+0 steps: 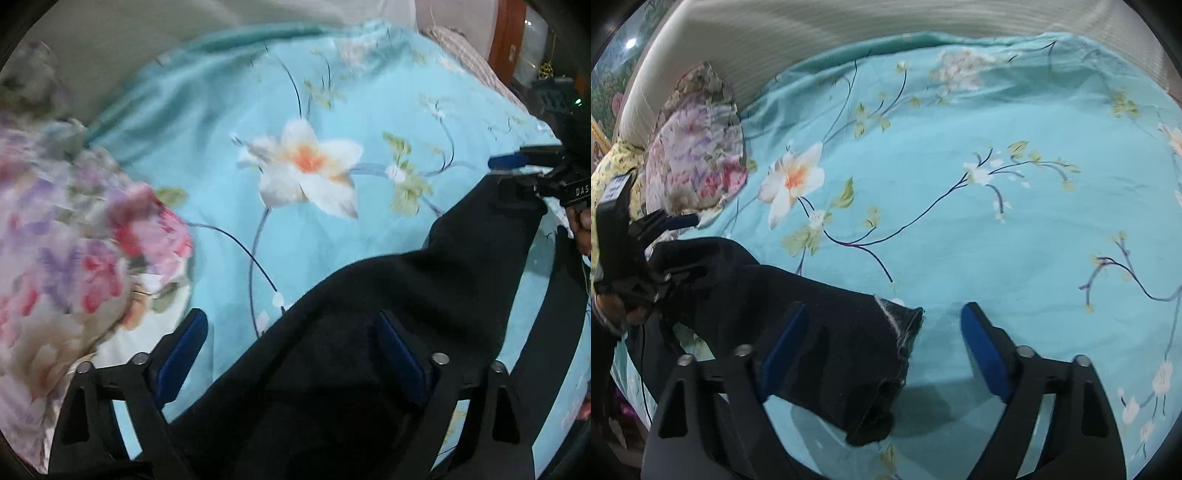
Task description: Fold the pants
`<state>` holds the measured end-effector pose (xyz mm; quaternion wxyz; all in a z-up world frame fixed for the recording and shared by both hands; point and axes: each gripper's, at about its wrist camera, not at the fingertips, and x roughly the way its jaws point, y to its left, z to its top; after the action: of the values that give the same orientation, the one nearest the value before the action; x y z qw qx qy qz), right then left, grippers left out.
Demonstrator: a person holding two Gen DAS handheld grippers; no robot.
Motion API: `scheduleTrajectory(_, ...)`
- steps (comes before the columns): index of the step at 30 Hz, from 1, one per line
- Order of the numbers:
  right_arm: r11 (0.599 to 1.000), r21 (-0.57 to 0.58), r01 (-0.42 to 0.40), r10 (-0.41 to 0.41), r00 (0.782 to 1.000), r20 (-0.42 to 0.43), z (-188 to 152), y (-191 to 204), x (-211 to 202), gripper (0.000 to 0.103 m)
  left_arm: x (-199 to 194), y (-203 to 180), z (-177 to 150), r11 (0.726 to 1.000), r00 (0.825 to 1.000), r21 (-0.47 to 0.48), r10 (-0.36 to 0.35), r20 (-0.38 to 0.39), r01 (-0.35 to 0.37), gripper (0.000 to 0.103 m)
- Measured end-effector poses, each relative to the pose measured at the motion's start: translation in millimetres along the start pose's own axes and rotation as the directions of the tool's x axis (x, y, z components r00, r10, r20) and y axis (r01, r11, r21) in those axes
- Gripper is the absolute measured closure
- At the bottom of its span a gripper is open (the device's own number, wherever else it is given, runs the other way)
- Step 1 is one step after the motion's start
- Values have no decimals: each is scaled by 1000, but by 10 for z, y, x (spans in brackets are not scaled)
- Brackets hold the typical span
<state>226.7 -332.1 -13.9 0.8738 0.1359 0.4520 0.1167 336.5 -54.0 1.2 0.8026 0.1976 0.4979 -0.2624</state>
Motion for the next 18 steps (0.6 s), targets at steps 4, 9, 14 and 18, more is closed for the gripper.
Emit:
scheduleTrajectory(4,999,-16,-33,33,999,-21,19,26,27,58,107,-50,-12,998,997,7,-65,-38,66,43)
scheduleTrajectory(9,998,-33,-48,48,999,-17,-14,53,-83,93,-41,-244,-126,997,997,42,-58,-44,60,92)
scheduleTrajectory(14,994,-103,-23,27,999,40,-58,141,-414,95,-397,-432,-421,995,995,-2,-98,7,99,98)
scheduleTrajectory(18,987,-156,-35,50,994,93,-90,168,-709,95,-672,-642,-648,992,991,-8,-125,52,125,98)
